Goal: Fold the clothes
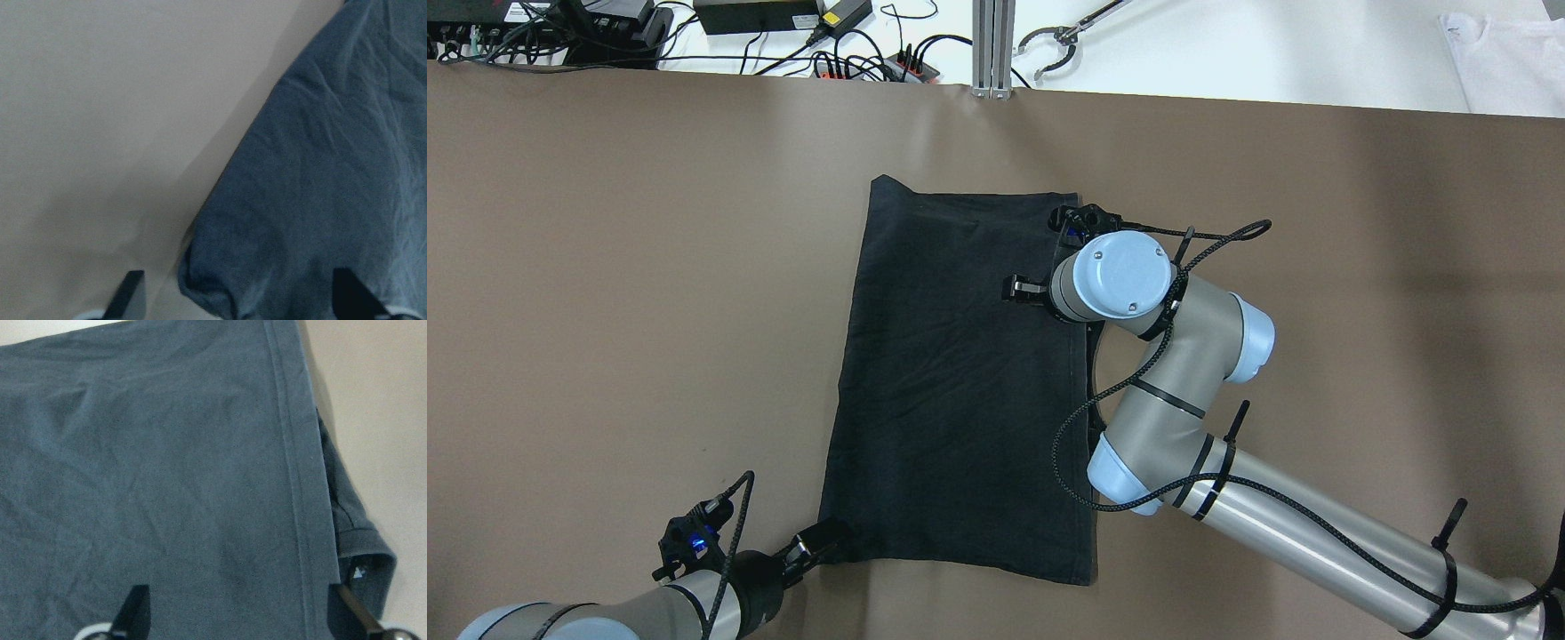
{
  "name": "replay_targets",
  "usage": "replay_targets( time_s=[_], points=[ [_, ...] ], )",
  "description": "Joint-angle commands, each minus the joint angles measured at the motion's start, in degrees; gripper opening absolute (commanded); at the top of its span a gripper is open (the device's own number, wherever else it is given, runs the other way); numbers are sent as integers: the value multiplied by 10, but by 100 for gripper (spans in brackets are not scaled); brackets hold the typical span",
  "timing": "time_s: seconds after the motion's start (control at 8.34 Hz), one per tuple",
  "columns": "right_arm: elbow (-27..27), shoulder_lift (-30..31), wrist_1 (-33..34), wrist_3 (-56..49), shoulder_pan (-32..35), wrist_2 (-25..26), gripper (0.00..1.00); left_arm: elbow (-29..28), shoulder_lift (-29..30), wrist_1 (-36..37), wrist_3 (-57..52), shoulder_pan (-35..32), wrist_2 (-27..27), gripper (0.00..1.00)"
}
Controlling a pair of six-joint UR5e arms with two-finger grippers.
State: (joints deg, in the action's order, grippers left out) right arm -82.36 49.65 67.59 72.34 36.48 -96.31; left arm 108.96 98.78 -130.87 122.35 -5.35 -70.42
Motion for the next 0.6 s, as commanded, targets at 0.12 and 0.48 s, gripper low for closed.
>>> replay_targets(
  time_s=[0.12, 0.48],
  points=[
    [0, 2, 0, 0, 0, 3, 94, -8, -2, 0, -8, -1, 9, 40],
    [0, 4, -1, 0, 0, 3, 94, -8, 1, 0, -8, 0, 9, 30]
  ],
)
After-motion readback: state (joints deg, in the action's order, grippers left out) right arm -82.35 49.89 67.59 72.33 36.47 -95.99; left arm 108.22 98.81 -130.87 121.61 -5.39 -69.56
